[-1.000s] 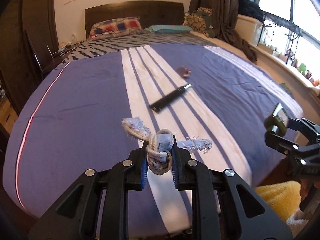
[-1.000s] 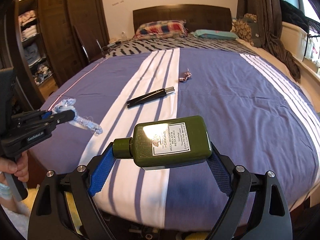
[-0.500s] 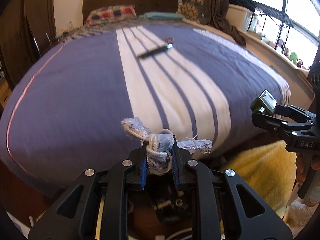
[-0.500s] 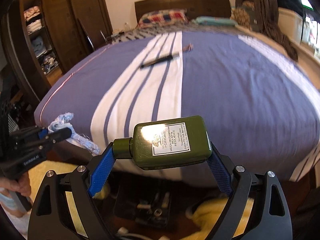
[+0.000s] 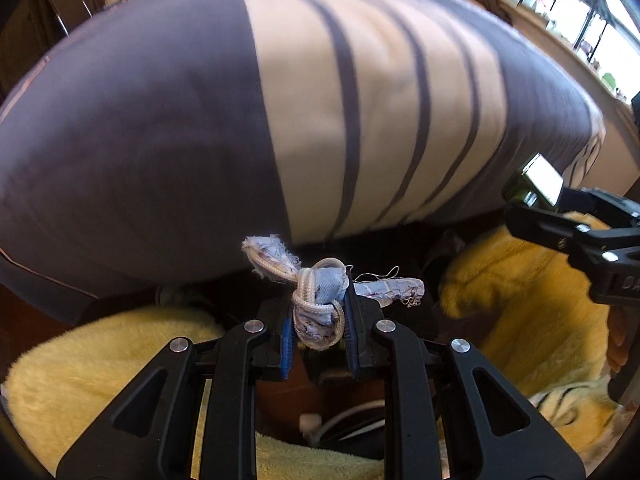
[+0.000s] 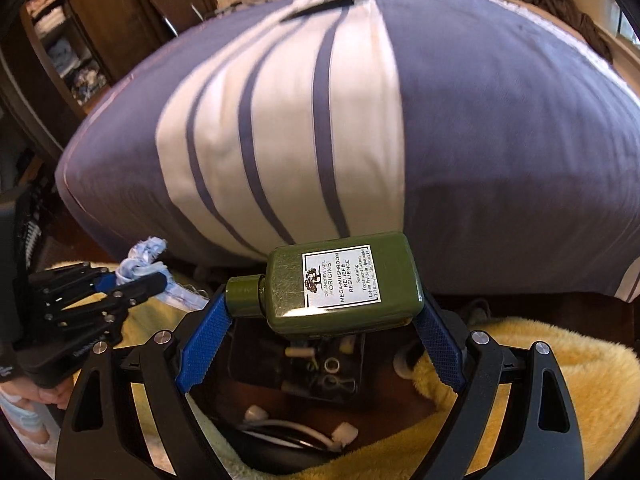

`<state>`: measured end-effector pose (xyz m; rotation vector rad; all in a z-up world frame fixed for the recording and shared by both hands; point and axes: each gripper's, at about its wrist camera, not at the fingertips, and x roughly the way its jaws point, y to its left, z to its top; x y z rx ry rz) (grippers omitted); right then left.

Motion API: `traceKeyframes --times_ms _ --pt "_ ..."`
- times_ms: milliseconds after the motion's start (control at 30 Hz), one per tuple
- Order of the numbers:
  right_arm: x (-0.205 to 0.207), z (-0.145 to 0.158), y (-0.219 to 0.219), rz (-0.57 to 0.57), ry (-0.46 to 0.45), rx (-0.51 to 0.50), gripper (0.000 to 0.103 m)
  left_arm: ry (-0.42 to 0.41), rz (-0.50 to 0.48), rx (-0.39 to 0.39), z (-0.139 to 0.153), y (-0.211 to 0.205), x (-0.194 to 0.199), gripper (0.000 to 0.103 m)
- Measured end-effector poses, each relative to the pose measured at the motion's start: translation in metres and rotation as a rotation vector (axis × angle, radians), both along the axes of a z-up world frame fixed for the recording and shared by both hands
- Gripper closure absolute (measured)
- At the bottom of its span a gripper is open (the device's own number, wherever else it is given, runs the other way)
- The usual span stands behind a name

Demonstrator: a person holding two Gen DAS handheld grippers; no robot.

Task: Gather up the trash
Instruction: 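Lower the cloth knot and green bottle into the bin and open both tools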

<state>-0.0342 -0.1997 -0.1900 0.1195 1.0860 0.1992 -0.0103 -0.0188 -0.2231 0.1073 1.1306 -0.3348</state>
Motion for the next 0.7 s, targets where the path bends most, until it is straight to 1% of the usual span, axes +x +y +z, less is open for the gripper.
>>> traceKeyframes --times_ms 67,267,400,567,633,667,700 --pt "0.002 -0.014 0.002 0.003 0.039 -0.008 0.015 0.033 -0.006 0.003 -0.014 -0.001 0.002 0.084" --pt "0.008 -0.042 0.008 0.007 0.120 -0.003 0.015 0.122 -0.029 -0.004 -0.046 -0.010 0.007 0.083" --pt "0.013 -0.051 0.006 -0.010 0.148 -0.002 0.015 0.180 -0.052 -0.008 -0.062 -0.016 0.010 0.082" --pt "0.020 -0.060 0.007 -0.011 0.173 -0.002 0.015 0.231 -0.053 -0.033 -0.072 -0.016 0.015 0.081" --pt "0.022 -0.061 0.008 -0.004 0.180 0.007 0.015 0.239 -0.050 -0.039 -0.074 -0.014 0.014 0.080" --pt "0.024 -0.062 0.009 0.001 0.183 0.009 0.015 0.241 -0.048 -0.039 -0.075 -0.014 0.015 0.078" --pt "0.025 -0.063 0.010 0.003 0.185 0.013 0.015 0.247 -0.044 -0.042 -0.076 -0.013 0.016 0.073"
